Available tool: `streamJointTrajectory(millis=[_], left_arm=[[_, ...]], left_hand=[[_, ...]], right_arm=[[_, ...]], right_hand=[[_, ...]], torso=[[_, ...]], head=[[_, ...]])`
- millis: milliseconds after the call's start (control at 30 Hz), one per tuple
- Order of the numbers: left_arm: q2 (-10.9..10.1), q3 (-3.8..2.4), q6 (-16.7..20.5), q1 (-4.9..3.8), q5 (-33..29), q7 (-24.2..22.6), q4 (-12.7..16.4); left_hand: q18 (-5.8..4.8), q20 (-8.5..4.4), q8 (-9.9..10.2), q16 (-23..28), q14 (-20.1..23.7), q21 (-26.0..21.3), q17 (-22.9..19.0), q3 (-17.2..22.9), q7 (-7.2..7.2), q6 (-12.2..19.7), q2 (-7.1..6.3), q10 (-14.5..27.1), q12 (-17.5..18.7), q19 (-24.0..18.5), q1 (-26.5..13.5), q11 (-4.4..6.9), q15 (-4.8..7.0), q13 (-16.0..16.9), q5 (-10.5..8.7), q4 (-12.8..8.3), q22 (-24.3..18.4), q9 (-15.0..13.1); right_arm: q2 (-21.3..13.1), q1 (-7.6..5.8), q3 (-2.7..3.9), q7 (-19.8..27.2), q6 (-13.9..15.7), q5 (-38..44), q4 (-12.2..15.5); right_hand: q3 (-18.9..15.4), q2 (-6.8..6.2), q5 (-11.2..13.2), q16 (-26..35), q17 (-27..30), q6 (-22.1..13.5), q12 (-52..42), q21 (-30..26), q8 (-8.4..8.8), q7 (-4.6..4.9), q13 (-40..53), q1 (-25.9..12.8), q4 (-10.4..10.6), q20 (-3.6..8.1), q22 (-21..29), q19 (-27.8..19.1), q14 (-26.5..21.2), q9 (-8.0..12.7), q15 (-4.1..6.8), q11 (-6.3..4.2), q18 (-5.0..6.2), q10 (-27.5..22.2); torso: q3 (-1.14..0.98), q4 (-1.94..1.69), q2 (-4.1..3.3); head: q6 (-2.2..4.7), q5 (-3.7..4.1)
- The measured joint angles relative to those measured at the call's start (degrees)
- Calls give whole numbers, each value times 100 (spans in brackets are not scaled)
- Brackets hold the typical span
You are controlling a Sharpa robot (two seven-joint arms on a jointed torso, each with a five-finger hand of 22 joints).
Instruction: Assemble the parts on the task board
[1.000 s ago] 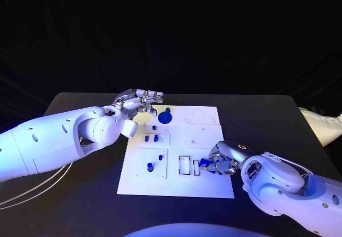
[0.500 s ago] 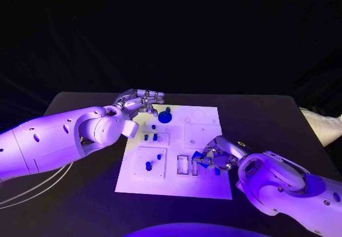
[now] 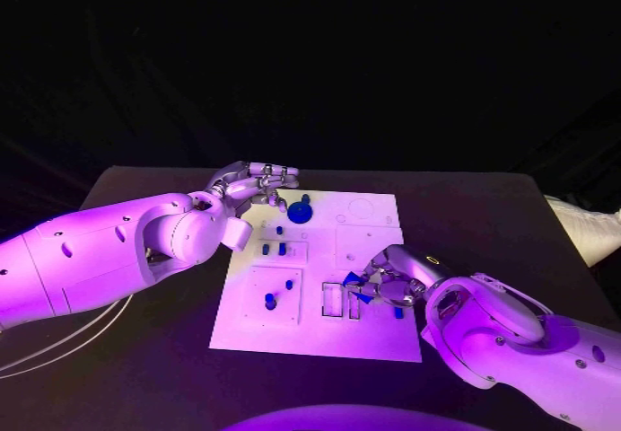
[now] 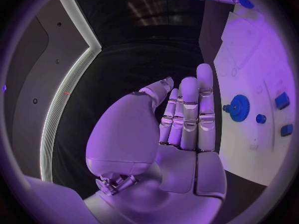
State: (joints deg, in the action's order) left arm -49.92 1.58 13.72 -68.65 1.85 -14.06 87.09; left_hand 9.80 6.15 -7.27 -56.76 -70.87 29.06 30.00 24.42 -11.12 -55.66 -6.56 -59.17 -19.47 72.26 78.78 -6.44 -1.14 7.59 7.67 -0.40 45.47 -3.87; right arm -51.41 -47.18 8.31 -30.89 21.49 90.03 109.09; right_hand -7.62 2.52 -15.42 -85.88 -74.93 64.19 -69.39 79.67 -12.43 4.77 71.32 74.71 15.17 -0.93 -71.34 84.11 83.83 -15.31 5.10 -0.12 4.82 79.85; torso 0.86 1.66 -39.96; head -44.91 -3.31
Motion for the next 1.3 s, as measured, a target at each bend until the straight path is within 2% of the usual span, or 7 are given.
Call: streamJointTrajectory(millis=[333,600,833,1067,1133,1200,1300], left_arm=[[8,0,0,0,3,1,4],[8,0,0,1,6,1,14],[5,0,0,1,22,3,29],[4,0,0,1,50,5,36],[4,0,0,1,60,6,37],[4,0,0,1,66,7,37],[1,0,-1,1,72,9,37]], left_hand=[[0,0,0,0,0,0,0,0,0,0,0,0,0,0,0,0,0,0,0,0,0,0],[0,0,0,0,0,0,-13,0,0,0,0,20,0,0,0,-20,0,6,0,0,0,0],[0,0,0,0,0,0,-13,0,0,0,0,20,0,0,0,-20,0,6,0,0,0,0],[0,0,0,0,0,0,-13,0,0,0,0,20,-3,0,0,-20,0,5,0,0,0,0],[0,0,-23,0,0,0,-20,0,0,0,0,20,-28,0,0,-20,0,5,0,0,1,0],[0,0,-23,0,0,0,-20,0,0,0,0,20,-28,0,0,-20,0,5,0,0,0,0],[0,0,-23,0,0,0,-20,0,0,0,0,20,-28,0,0,-20,0,5,0,0,1,0]], right_arm=[[352,-1,-12,-8,-65,88,-237],[576,-8,-73,-19,-223,216,-370],[619,-40,-77,-22,-314,304,-411],[637,-53,-87,-61,-386,429,-391],[637,-53,-93,-85,-401,489,-379],[636,-52,-98,-109,-417,542,-371],[627,-42,-111,-148,-453,630,-354]], right_hand=[[0,0,3,-24,0,0,0,0,3,0,3,0,-1,0,-21,0,23,-3,23,18,0,18],[7,0,14,-23,1,0,0,0,5,0,34,0,-8,0,-28,0,23,-71,22,18,0,18],[8,-2,27,-23,2,28,0,0,-7,-27,35,2,-9,-1,-14,0,24,-52,20,18,0,18],[4,-20,202,-23,2,67,0,0,48,-5,35,20,-6,-1,8,-1,31,-67,12,18,1,18],[-68,-20,245,-23,2,73,23,0,54,-10,33,20,66,-1,8,-1,31,-77,11,18,1,18],[-158,-19,242,-23,2,110,44,0,54,-4,38,17,135,-1,8,-1,32,-106,10,17,0,18],[-283,-8,87,-23,2,149,64,0,48,-22,42,-173,136,-1,-6,-1,41,-139,2,6,0,29]], torso=[[1,-7,-2],[-3,-3,-3],[-3,1,-3],[-6,6,-3],[-6,7,-3],[-8,7,-3],[-8,7,-3]], head=[[5,0],[-8,-23],[-20,-41],[-29,-52],[-29,-53],[-30,-54],[-30,-54]])
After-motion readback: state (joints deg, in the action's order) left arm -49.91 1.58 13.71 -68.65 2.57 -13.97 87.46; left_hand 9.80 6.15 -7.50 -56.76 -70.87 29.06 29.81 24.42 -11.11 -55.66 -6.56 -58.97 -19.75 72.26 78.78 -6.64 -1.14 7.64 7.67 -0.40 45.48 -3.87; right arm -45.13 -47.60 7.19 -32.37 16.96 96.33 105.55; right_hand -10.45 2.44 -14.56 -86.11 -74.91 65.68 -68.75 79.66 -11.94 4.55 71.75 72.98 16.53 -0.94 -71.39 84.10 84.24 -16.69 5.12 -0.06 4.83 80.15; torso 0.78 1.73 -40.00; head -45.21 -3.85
